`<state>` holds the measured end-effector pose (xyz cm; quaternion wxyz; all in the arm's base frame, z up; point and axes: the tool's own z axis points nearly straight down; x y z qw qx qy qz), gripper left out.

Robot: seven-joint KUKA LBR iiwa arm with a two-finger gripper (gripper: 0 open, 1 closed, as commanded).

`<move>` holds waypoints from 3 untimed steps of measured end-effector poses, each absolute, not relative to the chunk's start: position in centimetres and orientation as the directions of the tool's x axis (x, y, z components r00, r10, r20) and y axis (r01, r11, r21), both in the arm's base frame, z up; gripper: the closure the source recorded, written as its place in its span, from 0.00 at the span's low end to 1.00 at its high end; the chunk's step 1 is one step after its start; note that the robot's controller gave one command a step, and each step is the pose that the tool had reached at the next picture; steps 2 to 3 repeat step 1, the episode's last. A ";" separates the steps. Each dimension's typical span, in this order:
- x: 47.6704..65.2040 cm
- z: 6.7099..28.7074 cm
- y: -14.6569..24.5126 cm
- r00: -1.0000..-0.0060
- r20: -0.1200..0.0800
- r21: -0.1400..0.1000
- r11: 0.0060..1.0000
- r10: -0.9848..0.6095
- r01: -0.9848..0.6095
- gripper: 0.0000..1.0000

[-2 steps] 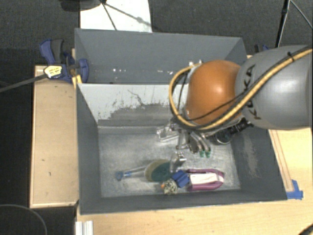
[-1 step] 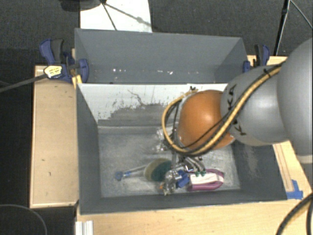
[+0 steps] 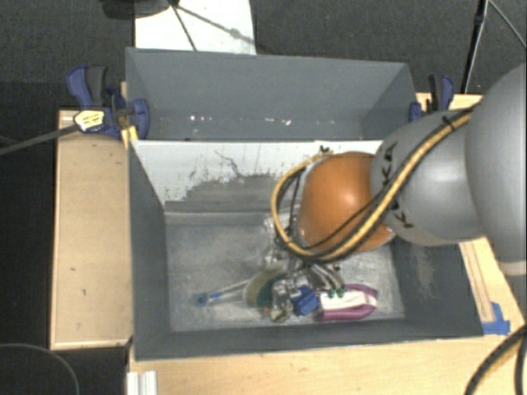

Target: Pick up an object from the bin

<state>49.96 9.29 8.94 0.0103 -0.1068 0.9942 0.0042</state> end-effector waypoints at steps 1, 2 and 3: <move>49.2 22.7 8.6 -0.960 -0.011 -0.001 0.960 -0.281 -0.281 1.00; 49.2 22.7 8.6 -0.960 -0.011 -0.001 0.960 -0.281 -0.281 1.00; 49.2 22.7 8.6 -0.960 -0.011 -0.001 0.960 -0.281 -0.281 1.00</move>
Offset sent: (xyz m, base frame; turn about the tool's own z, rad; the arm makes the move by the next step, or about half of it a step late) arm -0.0095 -0.0067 0.1329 -0.0739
